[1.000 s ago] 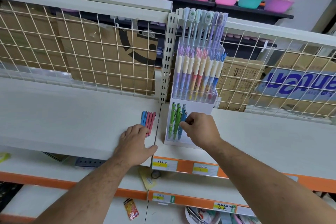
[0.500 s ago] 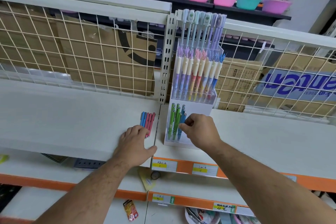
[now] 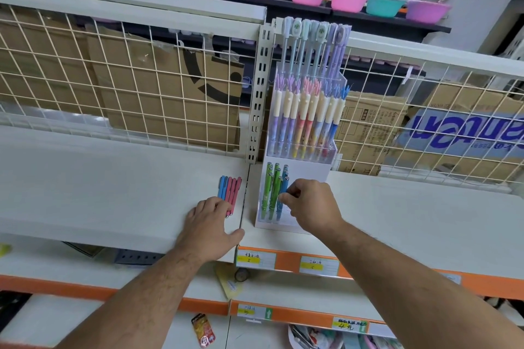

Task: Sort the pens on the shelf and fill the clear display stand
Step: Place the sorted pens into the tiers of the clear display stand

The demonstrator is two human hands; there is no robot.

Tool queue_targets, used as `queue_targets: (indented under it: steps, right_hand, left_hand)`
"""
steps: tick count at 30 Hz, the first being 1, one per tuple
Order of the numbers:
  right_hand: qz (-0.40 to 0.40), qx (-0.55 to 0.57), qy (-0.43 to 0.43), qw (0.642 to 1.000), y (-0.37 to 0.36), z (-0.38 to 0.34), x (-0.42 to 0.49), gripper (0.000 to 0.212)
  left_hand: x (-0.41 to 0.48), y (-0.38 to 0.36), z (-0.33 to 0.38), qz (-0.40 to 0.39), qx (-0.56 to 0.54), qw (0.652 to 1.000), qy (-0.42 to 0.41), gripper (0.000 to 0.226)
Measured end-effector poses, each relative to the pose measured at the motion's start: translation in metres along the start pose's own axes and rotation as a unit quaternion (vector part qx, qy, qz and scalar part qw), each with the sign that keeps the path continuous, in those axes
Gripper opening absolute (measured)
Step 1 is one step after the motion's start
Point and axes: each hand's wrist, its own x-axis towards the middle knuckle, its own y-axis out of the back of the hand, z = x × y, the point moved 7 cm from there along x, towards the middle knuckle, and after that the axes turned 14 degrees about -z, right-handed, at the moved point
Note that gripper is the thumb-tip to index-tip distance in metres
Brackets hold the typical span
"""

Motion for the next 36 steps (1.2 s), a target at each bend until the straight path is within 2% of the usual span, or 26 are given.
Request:
queue_targets:
  steps: [15, 24, 30, 36]
  right_hand:
    - [0.001, -0.006, -0.016, 1.000, -0.002, 0.007, -0.007, 0.018]
    - [0.002, -0.060, 0.037, 0.998, -0.025, -0.010, -0.034, 0.029]
    - [-0.046, -0.112, 0.138, 0.983, -0.071, -0.052, -0.041, 0.028]
    - [-0.058, -0.120, 0.117, 0.984, -0.099, -0.079, -0.018, 0.032]
  left_hand:
    - [0.000, 0.001, 0.001, -0.003, -0.008, 1.000, 0.001, 0.056]
    - [-0.003, 0.008, 0.005, 0.008, -0.042, 0.999, -0.005, 0.053]
    - [0.006, 0.025, -0.017, 0.033, -0.168, 0.983, 0.069, 0.046]
    - [0.018, 0.036, -0.036, 0.006, -0.166, 0.979, 0.121, 0.043]
